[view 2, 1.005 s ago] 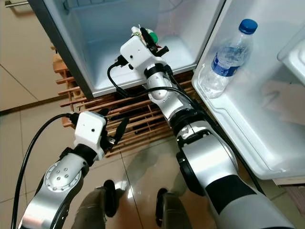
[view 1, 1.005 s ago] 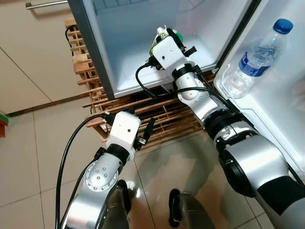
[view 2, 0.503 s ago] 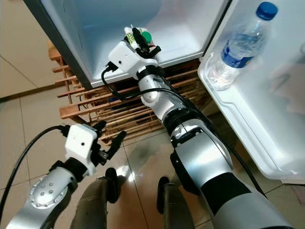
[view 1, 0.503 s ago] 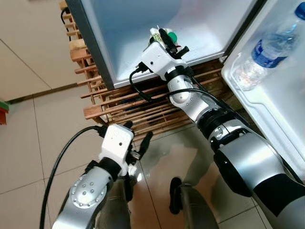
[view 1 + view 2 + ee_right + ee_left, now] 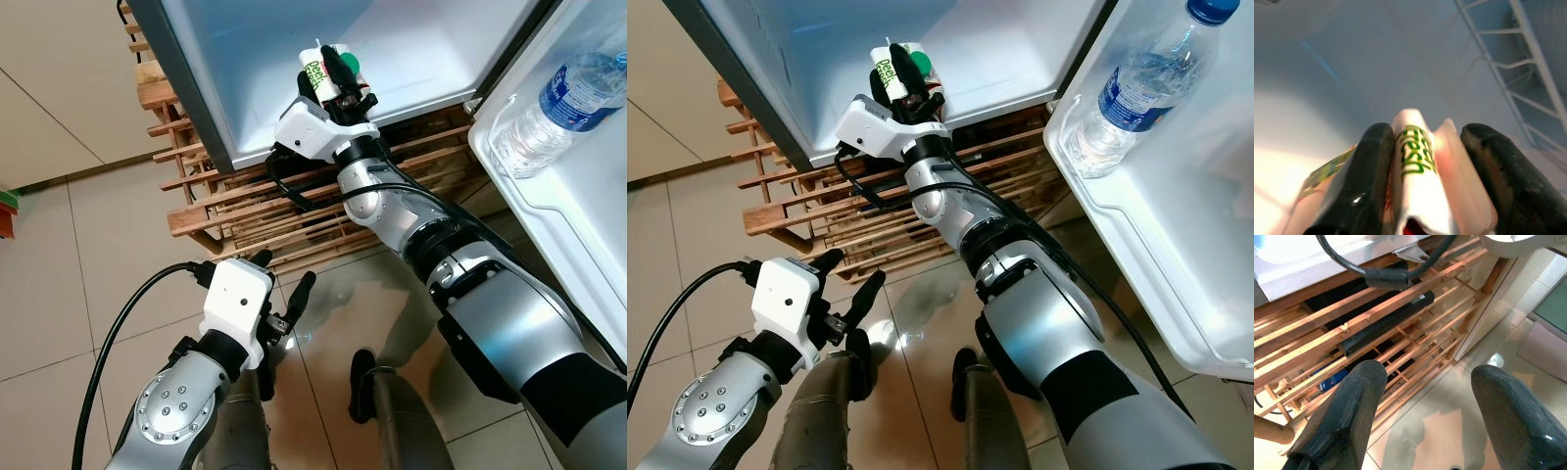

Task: Restocking fridge

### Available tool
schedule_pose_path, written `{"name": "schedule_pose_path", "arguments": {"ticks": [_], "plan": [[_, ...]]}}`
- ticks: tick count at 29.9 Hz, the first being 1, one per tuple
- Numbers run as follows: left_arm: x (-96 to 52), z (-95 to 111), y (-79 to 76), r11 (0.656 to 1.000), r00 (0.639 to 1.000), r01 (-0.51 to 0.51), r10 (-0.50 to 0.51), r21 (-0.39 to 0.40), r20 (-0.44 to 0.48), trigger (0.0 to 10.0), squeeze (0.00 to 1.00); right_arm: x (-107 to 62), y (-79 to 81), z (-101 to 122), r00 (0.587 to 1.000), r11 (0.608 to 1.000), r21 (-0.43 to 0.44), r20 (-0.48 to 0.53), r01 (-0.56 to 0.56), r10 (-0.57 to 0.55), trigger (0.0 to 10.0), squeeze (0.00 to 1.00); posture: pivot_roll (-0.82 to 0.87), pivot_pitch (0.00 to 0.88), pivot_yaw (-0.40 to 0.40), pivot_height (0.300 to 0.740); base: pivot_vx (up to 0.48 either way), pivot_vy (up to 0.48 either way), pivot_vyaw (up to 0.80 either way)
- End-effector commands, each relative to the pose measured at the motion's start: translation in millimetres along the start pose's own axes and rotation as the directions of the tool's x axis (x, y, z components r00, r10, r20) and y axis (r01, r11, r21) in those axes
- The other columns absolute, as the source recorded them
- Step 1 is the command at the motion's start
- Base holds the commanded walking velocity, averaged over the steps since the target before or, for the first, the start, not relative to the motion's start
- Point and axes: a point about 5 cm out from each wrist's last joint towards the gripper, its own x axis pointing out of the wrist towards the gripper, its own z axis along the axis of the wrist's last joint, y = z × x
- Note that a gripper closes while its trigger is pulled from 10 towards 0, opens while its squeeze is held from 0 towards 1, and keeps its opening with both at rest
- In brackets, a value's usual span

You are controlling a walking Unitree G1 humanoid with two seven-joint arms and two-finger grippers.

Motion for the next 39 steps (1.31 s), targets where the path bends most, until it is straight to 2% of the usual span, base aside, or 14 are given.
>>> {"name": "schedule_pose_path", "arguments": {"ticks": [1,18,32,38,39], "plan": [[-4.9,-2.0,-6.1,1.0,1.0,0.021,-0.021,-0.017,-0.017,10.0,0.0,0.5,-0.2,1.8,1.0,1.0,-0.021,0.015,0.015,-0.014,10.0,1.0,0.32,0.497,-0.024,0.74,0.0,0.0,0.0],[2.4,0.5,-2.0,1.0,1.0,-0.013,0.013,-0.018,-0.003,10.0,0.0,9.0,-8.8,10.5,0.996,0.997,-0.03,0.063,0.064,-0.062,10.0,1.0,0.33,0.472,-0.034,0.74,0.0,0.0,0.0],[12.1,1.0,0.7,1.0,1.0,0.002,-0.001,-0.014,0.013,10.0,0.0,7.6,-12.6,3.8,0.996,0.997,-0.041,0.061,0.065,-0.062,10.0,1.0,0.3,0.444,-0.03,0.74,0.0,0.0,0.0],[21.7,2.7,6.2,1.0,0.999,-0.01,0.011,-0.02,0.043,10.0,0.0,18.8,-29.2,7.6,0.988,0.987,-0.087,0.094,0.132,-0.124,10.0,1.0,0.28,0.4,-0.035,0.74,0.0,0.0,0.0],[28.5,4.0,8.9,1.0,0.998,-0.007,0.007,-0.001,0.057,10.0,0.0,24.0,-37.2,11.1,0.982,0.984,-0.085,0.118,0.159,-0.148,10.0,1.0,0.27,0.365,-0.037,0.74,0.0,0.0,0.0]]}}
